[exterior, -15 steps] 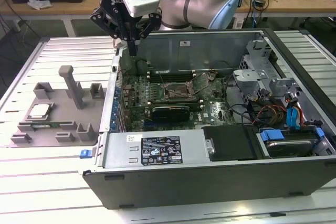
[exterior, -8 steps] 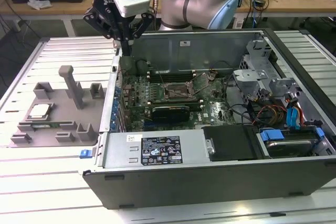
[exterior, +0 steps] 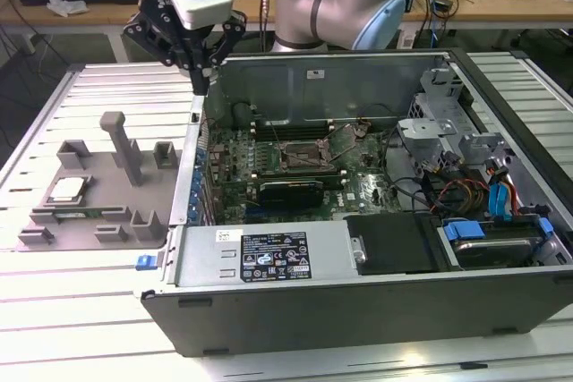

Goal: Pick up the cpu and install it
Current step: 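Reach for the cpu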

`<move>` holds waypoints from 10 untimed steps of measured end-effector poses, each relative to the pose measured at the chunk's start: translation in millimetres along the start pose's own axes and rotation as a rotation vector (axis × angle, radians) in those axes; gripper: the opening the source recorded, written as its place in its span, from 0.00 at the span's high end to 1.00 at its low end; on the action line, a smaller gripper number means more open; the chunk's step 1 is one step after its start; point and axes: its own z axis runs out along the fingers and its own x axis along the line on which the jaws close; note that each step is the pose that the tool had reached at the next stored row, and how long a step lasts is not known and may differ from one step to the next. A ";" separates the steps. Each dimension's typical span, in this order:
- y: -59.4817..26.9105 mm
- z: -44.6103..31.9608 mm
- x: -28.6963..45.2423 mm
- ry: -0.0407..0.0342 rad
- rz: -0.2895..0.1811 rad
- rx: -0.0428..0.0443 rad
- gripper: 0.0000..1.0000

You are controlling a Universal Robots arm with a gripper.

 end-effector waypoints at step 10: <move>1.2 -0.6 30.1 -0.0021 0.000 -0.0001 0.89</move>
